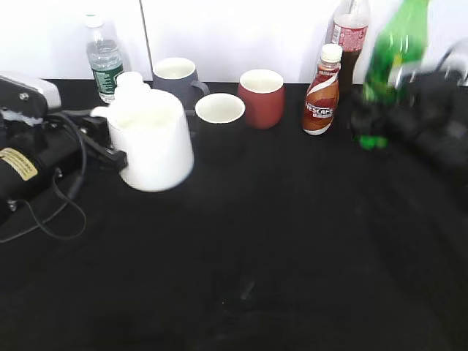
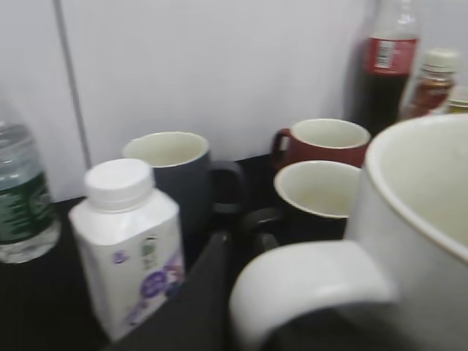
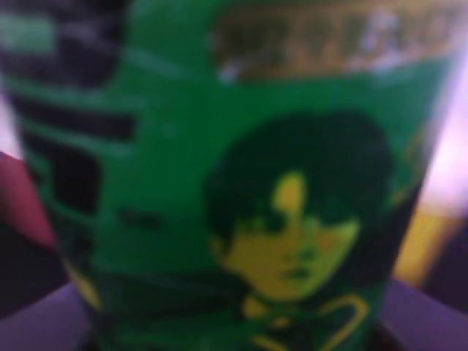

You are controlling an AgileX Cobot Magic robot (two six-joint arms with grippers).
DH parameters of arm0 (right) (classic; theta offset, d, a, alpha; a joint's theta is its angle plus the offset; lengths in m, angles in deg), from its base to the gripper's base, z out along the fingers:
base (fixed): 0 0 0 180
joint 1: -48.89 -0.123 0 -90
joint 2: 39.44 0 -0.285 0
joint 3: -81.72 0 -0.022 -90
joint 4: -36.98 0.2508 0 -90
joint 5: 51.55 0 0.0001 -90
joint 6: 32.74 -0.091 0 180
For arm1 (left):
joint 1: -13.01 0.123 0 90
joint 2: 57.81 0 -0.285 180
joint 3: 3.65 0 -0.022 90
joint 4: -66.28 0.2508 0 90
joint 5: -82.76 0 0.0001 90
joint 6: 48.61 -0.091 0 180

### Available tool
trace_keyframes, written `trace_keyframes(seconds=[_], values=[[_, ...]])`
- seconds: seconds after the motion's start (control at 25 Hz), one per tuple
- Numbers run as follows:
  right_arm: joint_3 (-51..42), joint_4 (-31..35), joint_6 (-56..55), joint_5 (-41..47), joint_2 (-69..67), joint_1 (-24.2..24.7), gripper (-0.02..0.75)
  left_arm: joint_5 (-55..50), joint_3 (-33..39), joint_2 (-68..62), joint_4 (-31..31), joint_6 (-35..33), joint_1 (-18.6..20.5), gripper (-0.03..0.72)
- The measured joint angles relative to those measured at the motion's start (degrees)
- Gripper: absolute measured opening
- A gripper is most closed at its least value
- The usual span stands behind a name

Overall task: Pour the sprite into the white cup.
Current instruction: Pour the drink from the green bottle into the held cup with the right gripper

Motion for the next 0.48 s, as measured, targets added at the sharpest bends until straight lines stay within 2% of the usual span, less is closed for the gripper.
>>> trace_keyframes(seconds=[0.08,0.16,0.28,0.48], values=[[-0.16,-3.73,0.0,4.27,6.07,-3.01,0.398,0.0,0.0,0.0,3.36,0.6,0.0,0.066],[1.23,-5.22,0.28,10.04,7.96,-8.97,0.395,0.02,0.0,0.0,4.41,1.47,0.0,0.066],[6.48,-6.21,9.43,20.94,7.96,-17.46,0.395,0.07,0.0,0.0,6.9,1.93,0.0,0.065],[10.06,-4.91,38.74,25.87,7.96,-18.81,0.395,0.07,0.0,0.0,10.11,1.94,0.0,0.065]])
